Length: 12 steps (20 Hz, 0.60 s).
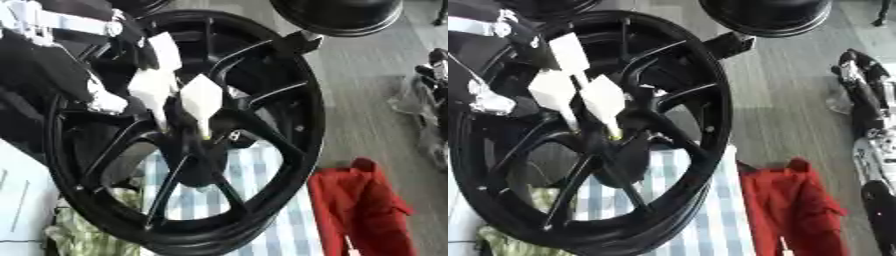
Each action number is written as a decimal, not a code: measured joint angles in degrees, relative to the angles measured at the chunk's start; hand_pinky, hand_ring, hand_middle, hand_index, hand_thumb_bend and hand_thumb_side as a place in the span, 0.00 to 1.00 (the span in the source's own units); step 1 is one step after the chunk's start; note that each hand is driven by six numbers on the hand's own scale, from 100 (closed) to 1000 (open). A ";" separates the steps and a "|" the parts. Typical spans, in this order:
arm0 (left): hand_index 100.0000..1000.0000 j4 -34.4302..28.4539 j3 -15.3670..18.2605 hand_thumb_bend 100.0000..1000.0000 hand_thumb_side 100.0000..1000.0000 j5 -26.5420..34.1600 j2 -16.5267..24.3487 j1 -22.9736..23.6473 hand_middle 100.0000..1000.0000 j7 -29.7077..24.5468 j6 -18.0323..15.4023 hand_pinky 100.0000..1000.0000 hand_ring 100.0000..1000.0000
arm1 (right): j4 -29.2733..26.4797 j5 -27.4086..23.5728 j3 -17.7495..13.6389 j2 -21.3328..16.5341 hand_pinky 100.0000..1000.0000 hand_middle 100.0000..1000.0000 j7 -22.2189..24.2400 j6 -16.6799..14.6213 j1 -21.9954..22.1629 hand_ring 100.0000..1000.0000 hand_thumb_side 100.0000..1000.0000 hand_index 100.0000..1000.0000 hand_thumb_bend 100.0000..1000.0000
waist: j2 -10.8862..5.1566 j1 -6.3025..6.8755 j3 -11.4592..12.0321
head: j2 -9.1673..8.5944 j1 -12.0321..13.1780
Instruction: Pull the pin out of the wheel hub.
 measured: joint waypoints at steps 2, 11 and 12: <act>0.81 -1.28 0.98 0.26 0.43 0.25 0.08 0.12 0.70 0.00 0.01 0.77 0.72 | 0.00 0.01 0.00 0.00 0.94 0.84 0.00 0.00 0.00 0.76 0.40 0.79 0.07 | 0.07 0.00 0.00 | 0.00 -0.03; 0.81 -2.25 1.47 0.27 0.46 0.68 0.12 0.28 0.73 -0.02 0.89 0.78 0.74 | 0.04 0.03 0.13 0.00 0.94 0.84 0.03 0.03 0.00 0.76 0.40 0.79 0.06 | 0.12 -0.02 -0.02 | 0.00 -0.06; 0.81 -2.02 1.35 0.27 0.46 0.59 0.11 0.28 0.73 -0.02 0.89 0.78 0.74 | 0.07 0.03 0.20 0.00 0.94 0.84 0.03 0.03 0.00 0.76 0.40 0.79 0.06 | 0.12 -0.02 -0.04 | 0.00 -0.07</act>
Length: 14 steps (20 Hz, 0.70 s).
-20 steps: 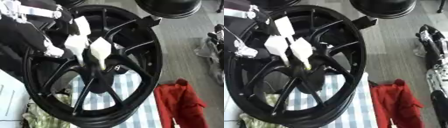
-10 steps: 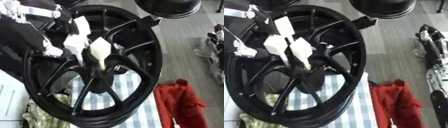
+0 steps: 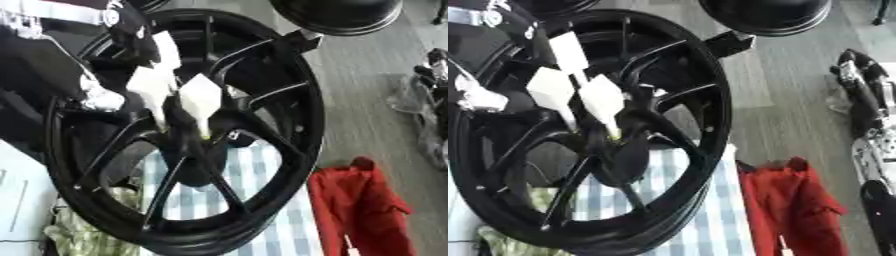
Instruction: Pull the pin out of the wheel hub.
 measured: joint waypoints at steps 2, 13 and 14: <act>0.81 0.55 -0.26 0.28 0.46 -0.23 -0.04 -0.01 0.74 0.01 -0.05 0.78 0.75 | 0.05 0.00 0.10 0.00 0.94 0.84 0.01 0.01 -0.01 0.77 0.40 0.79 0.06 | 0.01 0.00 -0.03 | 0.00 -0.02; 0.82 3.58 -1.31 0.28 0.47 -1.14 -0.64 -0.04 0.79 -0.05 -0.81 0.79 0.79 | 0.16 0.01 0.11 0.00 0.94 0.84 0.08 0.08 -0.32 0.77 0.40 0.79 0.06 | 0.13 0.02 -0.36 | -0.01 -0.20; 0.82 3.67 -1.31 0.28 0.47 -1.21 -0.64 -0.04 0.79 -0.02 -0.86 0.79 0.79 | 0.19 0.01 0.11 0.00 0.94 0.84 0.11 0.11 -0.34 0.77 0.41 0.79 0.06 | 0.13 0.02 -0.37 | -0.01 -0.27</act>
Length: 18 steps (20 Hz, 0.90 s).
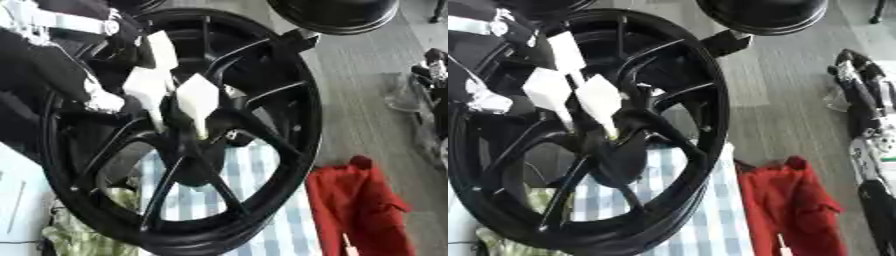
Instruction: Pull the pin out of the wheel hub.
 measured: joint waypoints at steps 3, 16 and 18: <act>0.82 0.14 0.01 0.28 0.47 -0.04 0.00 0.00 0.80 0.04 -0.06 0.79 0.79 | 0.02 0.04 0.00 0.00 0.94 0.84 0.08 0.08 -0.11 0.77 0.41 0.79 0.06 | 0.01 0.00 -0.01 | 0.00 -0.08; 0.84 0.86 -0.24 0.28 0.49 -0.04 -0.29 0.15 0.79 0.04 -0.05 0.79 0.78 | 0.03 0.40 0.00 0.00 0.94 0.84 0.13 0.14 -0.13 0.77 0.41 0.79 0.05 | 0.27 -0.07 -0.13 | -0.01 -0.14; 0.83 1.04 -0.31 0.27 0.49 -0.04 -0.48 0.15 0.79 0.05 -0.05 0.78 0.78 | 0.03 0.42 0.00 0.00 0.94 0.84 0.13 0.14 -0.13 0.77 0.41 0.79 0.05 | 0.32 -0.08 -0.16 | -0.01 -0.14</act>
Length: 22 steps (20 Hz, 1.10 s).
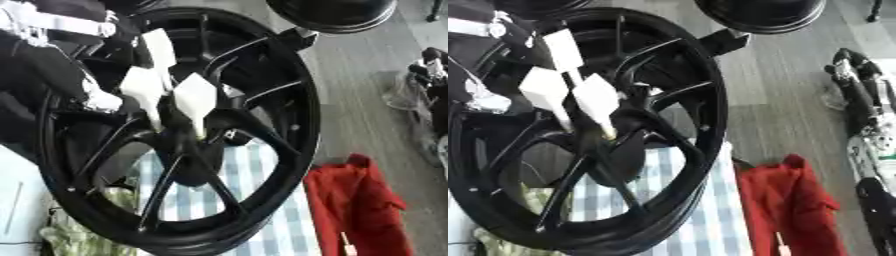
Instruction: Pull the pin out of the wheel hub.
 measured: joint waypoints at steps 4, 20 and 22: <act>0.84 0.31 -0.03 0.28 0.50 0.01 -0.01 0.05 0.79 0.00 0.00 0.78 0.77 | 0.00 0.02 0.00 0.00 0.94 0.84 0.00 0.01 0.00 0.77 0.41 0.79 0.05 | 0.00 -0.03 -0.07 | -0.02 0.00; 0.84 0.72 -0.40 0.28 0.51 0.01 -0.03 0.52 0.78 0.00 0.00 0.77 0.75 | 0.00 0.24 0.00 0.00 0.94 0.84 -0.04 0.05 -0.01 0.77 0.41 0.79 0.05 | 0.09 -0.08 -0.12 | -0.07 -0.02; 0.84 0.79 -0.43 0.27 0.50 0.01 -0.03 0.54 0.75 0.00 0.02 0.77 0.74 | 0.00 0.42 0.00 0.00 0.94 0.84 -0.12 0.13 -0.02 0.77 0.41 0.79 0.05 | 0.09 -0.08 -0.16 | -0.07 -0.02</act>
